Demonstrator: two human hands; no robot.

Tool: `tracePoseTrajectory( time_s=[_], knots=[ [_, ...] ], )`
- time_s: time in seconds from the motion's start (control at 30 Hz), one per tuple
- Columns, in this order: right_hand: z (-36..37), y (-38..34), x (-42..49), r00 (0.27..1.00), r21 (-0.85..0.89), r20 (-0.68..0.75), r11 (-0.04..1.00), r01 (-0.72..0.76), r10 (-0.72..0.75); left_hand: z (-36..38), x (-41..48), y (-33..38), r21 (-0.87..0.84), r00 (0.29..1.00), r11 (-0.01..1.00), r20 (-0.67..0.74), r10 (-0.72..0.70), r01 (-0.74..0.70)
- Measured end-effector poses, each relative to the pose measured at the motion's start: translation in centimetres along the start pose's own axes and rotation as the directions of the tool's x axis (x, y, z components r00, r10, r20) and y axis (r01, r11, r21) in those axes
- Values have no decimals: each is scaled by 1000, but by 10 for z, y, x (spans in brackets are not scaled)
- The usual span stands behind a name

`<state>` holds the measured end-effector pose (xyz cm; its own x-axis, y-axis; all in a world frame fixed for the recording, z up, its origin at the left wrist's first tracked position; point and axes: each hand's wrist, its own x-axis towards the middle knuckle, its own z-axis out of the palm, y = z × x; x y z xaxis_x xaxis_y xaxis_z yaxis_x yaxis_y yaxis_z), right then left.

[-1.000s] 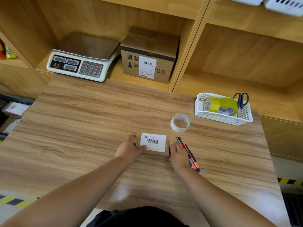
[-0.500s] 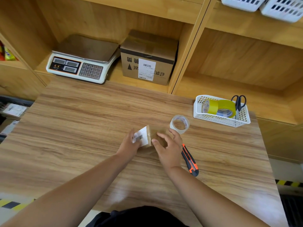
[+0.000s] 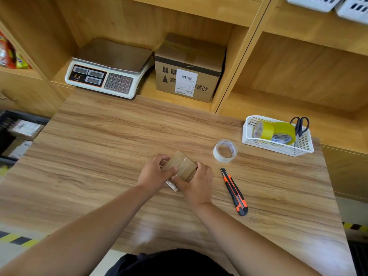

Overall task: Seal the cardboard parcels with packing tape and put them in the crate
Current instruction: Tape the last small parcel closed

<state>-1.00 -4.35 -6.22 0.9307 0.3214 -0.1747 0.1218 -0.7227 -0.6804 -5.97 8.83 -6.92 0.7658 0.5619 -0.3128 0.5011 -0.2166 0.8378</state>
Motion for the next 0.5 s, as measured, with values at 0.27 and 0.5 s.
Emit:
tracePoseTrajectory(
  time_s=[0.27, 0.5],
  knots=[
    [-24, 5, 27, 934, 164, 353, 986, -12, -47, -37, 23, 8, 299, 895, 921, 433, 103, -251],
    [-28, 2, 41, 901, 168, 430, 986, -20, -55, -36, 37, 28, 150, 818, 976, 574, 45, -158]
  ],
)
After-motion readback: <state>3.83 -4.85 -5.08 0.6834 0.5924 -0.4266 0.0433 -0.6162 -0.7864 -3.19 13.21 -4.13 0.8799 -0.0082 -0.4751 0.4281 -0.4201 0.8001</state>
